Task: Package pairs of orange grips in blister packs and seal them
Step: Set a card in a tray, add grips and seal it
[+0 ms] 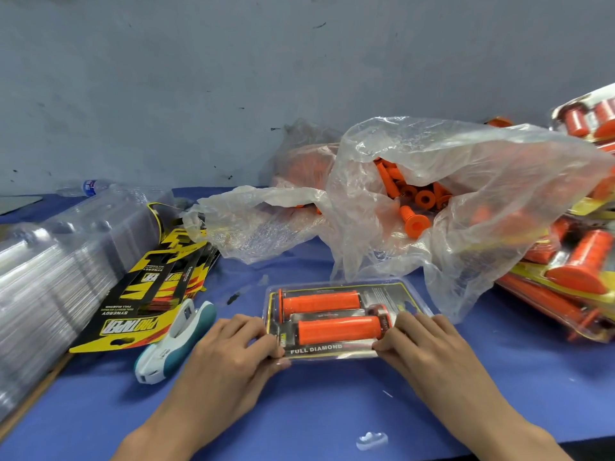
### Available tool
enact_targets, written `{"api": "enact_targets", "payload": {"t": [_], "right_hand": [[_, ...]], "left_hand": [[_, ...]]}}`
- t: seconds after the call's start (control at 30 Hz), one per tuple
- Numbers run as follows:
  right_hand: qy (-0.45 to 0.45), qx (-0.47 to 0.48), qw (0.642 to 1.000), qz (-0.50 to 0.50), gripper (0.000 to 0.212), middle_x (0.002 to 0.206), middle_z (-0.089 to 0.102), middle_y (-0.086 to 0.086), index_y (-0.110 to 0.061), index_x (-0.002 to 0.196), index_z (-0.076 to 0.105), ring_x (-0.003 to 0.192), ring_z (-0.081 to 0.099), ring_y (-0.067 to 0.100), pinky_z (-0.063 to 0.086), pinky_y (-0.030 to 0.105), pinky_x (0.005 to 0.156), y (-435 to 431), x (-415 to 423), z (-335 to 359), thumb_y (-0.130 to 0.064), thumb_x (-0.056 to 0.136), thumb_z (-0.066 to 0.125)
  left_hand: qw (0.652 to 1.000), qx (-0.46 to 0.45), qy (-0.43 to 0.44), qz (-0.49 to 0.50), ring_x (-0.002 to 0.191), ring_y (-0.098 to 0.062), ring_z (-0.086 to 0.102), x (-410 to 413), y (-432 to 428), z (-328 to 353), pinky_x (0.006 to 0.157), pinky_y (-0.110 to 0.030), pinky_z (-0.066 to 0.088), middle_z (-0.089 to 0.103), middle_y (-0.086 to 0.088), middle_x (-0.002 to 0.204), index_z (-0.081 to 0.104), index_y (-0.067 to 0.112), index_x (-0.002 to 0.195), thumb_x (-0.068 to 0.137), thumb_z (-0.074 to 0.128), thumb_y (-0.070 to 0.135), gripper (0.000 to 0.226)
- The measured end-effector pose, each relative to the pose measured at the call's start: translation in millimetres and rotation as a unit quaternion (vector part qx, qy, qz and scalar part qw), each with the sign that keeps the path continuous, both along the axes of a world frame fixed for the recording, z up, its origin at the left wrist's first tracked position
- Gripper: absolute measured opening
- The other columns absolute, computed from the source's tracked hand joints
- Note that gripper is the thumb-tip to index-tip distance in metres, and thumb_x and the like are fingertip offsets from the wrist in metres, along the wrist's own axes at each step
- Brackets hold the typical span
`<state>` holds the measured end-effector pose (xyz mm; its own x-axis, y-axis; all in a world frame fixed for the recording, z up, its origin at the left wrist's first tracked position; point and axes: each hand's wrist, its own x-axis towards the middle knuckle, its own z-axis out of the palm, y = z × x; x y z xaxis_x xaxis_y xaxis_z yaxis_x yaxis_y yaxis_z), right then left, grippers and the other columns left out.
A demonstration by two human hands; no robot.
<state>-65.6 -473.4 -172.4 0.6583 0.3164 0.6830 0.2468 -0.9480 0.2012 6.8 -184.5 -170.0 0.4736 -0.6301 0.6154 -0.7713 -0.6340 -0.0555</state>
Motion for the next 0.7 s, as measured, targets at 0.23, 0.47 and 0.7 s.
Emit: {"api": "enact_targets", "payload": {"t": [0.23, 0.47, 0.7], "right_hand": [[0.005, -0.003, 1.0, -0.005, 0.016, 0.075, 0.047, -0.008, -0.024, 0.075, 0.055, 0.068, 0.052, 0.019, 0.04, 0.031, 0.076, -20.2, 0.0, 0.0, -0.025, 0.091, 0.06], [-0.014, -0.013, 1.0, 0.016, 0.02, 0.077, 0.047, -0.008, -0.023, 0.076, 0.054, 0.07, 0.051, 0.017, 0.042, 0.032, 0.089, -12.9, 3.0, -4.9, -0.023, 0.096, 0.053], [-0.033, -0.016, 0.998, 0.05, 0.022, 0.076, 0.051, -0.005, -0.022, 0.075, 0.057, 0.069, 0.052, 0.017, 0.043, 0.035, 0.098, -6.9, 6.3, -6.2, -0.022, 0.096, 0.052]], "left_hand": [[1.0, -0.009, 0.005, 0.018, 0.079, -0.014, 0.054, 13.1, 14.8, 0.6, 0.071, -0.03, 0.045, 0.054, 0.013, 0.084, 0.059, 0.025, 0.079, 0.093, 0.053, 0.047, 0.027], [0.997, -0.01, 0.014, 0.07, 0.084, -0.016, 0.059, 19.8, 23.2, -1.2, 0.079, -0.028, 0.04, 0.06, 0.011, 0.091, 0.061, 0.024, 0.087, 0.097, 0.036, 0.052, 0.039], [0.999, 0.02, -0.022, 0.035, 0.088, -0.014, 0.06, 9.8, -7.2, 0.2, 0.082, -0.028, 0.04, 0.064, 0.008, 0.094, 0.071, 0.03, 0.097, 0.09, 0.048, 0.037, 0.025]]}}
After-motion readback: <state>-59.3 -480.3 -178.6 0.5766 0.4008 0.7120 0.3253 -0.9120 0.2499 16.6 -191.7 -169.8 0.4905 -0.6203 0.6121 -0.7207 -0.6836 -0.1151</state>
